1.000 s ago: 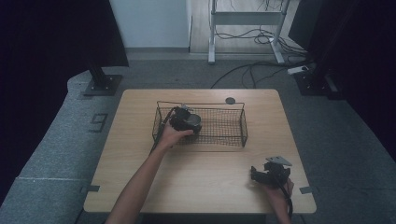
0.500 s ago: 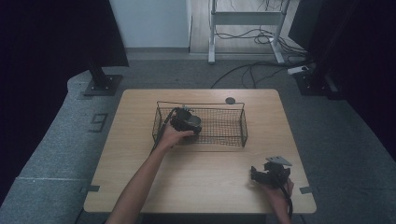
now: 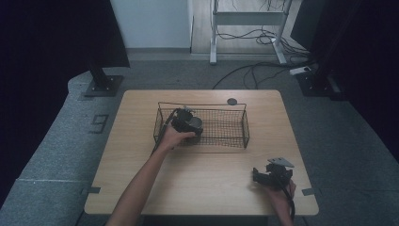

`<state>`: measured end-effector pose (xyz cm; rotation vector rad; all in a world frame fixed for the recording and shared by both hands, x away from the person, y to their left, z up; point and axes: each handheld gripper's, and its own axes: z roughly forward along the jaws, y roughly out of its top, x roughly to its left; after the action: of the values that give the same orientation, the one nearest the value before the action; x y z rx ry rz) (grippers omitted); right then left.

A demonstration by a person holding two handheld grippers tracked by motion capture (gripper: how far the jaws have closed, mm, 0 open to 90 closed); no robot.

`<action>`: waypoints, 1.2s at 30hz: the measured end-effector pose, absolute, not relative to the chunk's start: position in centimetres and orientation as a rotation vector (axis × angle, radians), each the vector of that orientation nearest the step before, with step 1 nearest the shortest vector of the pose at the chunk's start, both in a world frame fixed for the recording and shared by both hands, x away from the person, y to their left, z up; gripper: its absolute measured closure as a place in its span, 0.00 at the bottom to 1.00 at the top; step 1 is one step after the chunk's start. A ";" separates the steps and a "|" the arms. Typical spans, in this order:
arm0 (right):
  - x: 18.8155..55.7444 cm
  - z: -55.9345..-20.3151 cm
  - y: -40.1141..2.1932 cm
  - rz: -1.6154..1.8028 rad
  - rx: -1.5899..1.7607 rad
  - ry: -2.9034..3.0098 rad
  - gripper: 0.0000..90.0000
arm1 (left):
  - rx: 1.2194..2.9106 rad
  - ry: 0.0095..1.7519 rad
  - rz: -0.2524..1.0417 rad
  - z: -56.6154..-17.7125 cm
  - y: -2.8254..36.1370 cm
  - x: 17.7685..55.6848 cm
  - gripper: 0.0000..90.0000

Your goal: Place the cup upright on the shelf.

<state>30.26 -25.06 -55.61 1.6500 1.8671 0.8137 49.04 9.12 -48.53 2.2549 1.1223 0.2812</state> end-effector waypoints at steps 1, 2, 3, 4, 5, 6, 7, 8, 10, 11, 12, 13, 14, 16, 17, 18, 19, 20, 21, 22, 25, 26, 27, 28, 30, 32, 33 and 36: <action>30.3 -55.6 -25.1 0.814 1.650 1.868 0.06 | 2.249 1.128 0.284 -48.5 9.2 49.0 0.16; 30.3 -55.6 -25.1 0.814 1.650 1.867 0.06 | 2.243 1.133 0.284 -48.5 9.2 49.0 0.15; 30.3 -55.6 -25.1 0.814 1.650 1.867 0.06 | 2.243 1.133 0.284 -48.5 9.2 49.0 0.15; 30.3 -55.6 -25.1 0.814 1.650 1.867 0.06 | 2.233 1.129 0.284 -48.3 9.4 48.9 0.14; 30.3 -55.6 -25.1 0.814 1.650 1.867 0.06 | 2.226 1.127 0.289 -48.2 9.4 48.9 0.14; 30.3 -55.6 -25.1 0.814 1.650 1.868 0.06 | 2.220 1.126 0.297 -48.1 9.5 48.8 0.14; 30.3 -55.6 -25.1 0.814 1.650 1.868 0.06 | 2.214 1.121 0.300 -48.0 9.6 48.7 0.13; 30.3 -55.6 -25.1 0.814 1.650 1.868 0.06 | 2.206 1.119 0.302 -47.8 9.8 48.7 0.13; 30.3 -55.6 -25.1 0.814 1.650 1.867 0.06 | 2.170 1.116 0.308 -47.4 10.0 48.5 0.14; 30.3 -55.6 -25.1 0.813 1.650 1.868 0.06 | 2.154 1.111 0.314 -47.1 10.1 48.4 0.14; 30.3 -55.6 -25.1 0.813 1.650 1.868 0.06 | 2.139 1.107 0.317 -46.8 10.2 48.3 0.14; 30.3 -55.6 -25.1 0.814 1.650 1.868 0.06 | 2.139 1.107 0.317 -46.8 10.2 48.3 0.15; 30.3 -55.6 -25.1 0.814 1.650 1.868 0.06 | 2.129 1.102 0.316 -46.6 10.3 48.2 0.15; 30.3 -55.6 -25.1 0.813 1.650 1.868 0.06 | 2.117 1.090 0.320 -46.1 10.4 48.0 0.15; 30.3 -55.6 -25.1 0.813 1.650 1.868 0.06 | 2.112 1.085 0.322 -45.9 10.5 47.9 0.15; 30.3 -55.6 -25.1 0.814 1.649 1.868 0.06 | 2.112 1.085 0.322 -45.9 10.5 47.9 0.15; 30.3 -55.6 -25.1 0.814 1.649 1.868 0.06 | 2.096 1.078 0.327 -45.6 10.7 47.7 0.15; 30.3 -55.6 -25.1 0.814 1.650 1.868 0.06 | 2.088 1.072 0.332 -45.3 10.8 47.5 0.15; 30.3 -55.6 -25.1 0.814 1.650 1.868 0.06 | 2.082 1.066 0.336 -45.1 10.9 47.4 0.15; 30.3 -55.6 -25.1 0.813 1.650 1.867 0.06 | 2.071 1.061 0.337 -44.9 10.9 47.3 0.15; 30.3 -55.6 -25.1 0.813 1.650 1.868 0.05 | 2.060 1.052 0.336 -44.5 11.2 47.1 0.15; 30.3 -55.6 -25.1 0.813 1.650 1.868 0.06 | 2.051 1.050 0.342 -44.2 11.4 46.9 0.15; 30.3 -55.6 -25.1 0.813 1.650 1.868 0.06 | 2.051 1.050 0.342 -44.2 11.4 46.9 0.15; 30.3 -55.6 -25.1 0.813 1.650 1.868 0.06 | 2.050 1.047 0.348 -44.1 11.5 46.8 0.15; 30.3 -55.6 -25.1 0.813 1.650 1.868 0.06 | 2.042 1.036 0.358 -43.6 12.0 46.2 0.15; 30.3 -55.6 -25.1 0.813 1.650 1.868 0.06 | 2.036 1.023 0.362 -43.4 12.3 45.6 0.16; 30.3 -55.6 -25.1 0.814 1.650 1.868 0.06 | 2.034 1.018 0.360 -43.3 12.4 45.3 0.16; 30.3 -55.6 -25.1 0.814 1.650 1.868 0.05 | 2.031 0.999 0.364 -43.1 12.8 44.4 0.16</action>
<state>30.26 -25.07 -55.60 1.6502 1.8678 0.8135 44.42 12.84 -43.14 2.0307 0.9991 0.3635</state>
